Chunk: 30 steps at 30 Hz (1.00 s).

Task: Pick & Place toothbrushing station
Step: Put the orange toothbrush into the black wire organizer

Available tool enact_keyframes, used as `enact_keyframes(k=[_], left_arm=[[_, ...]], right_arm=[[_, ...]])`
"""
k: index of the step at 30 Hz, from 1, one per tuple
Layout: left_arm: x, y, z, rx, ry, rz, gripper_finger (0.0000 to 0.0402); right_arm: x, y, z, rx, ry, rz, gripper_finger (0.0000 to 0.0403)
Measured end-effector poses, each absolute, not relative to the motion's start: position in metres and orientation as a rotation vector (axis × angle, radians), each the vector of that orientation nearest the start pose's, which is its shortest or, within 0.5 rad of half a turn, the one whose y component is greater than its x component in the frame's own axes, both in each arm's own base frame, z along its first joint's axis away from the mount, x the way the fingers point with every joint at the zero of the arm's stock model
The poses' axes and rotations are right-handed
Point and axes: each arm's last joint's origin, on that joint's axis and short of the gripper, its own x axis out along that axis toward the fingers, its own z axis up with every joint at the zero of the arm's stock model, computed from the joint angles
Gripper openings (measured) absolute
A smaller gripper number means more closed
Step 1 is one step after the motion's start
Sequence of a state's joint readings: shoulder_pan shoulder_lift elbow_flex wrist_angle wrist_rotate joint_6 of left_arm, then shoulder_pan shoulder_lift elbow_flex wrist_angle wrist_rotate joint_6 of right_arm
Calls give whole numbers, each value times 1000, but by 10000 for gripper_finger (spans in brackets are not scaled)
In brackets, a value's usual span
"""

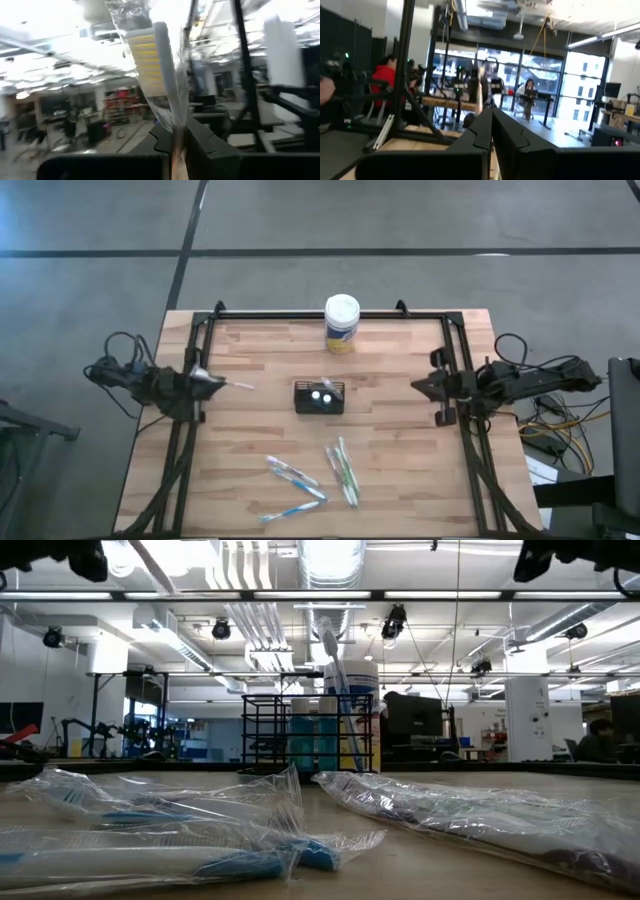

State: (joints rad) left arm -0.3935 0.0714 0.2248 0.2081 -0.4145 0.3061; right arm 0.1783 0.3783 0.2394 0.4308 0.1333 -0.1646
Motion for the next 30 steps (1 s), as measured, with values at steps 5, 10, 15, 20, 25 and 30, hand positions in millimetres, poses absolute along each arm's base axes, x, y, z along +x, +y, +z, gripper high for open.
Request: enact_keyframes(k=[5, 10, 15, 20, 25, 30], left_arm=[[80, -17, 225, 132, -286, 179, 21], [83, -18, 211, 115, -328, 179, 21], [86, -19, 199, 129, -293, 203, 21], [87, -20, 198, 133, -301, 159, 21], [86, -18, 202, 128, -309, 185, 21], [84, -14, 217, 101, -361, 226, 21]], right_arm=[[110, 16, 242, -106, -339, 17, 8], [110, 16, 224, -114, -303, 32, 8], [110, 16, 212, -118, -284, 31, 8], [111, 16, 196, -118, -256, 33, 8], [111, 16, 193, -110, -258, 34, 8], [111, 16, 194, -107, -264, 33, 8]])
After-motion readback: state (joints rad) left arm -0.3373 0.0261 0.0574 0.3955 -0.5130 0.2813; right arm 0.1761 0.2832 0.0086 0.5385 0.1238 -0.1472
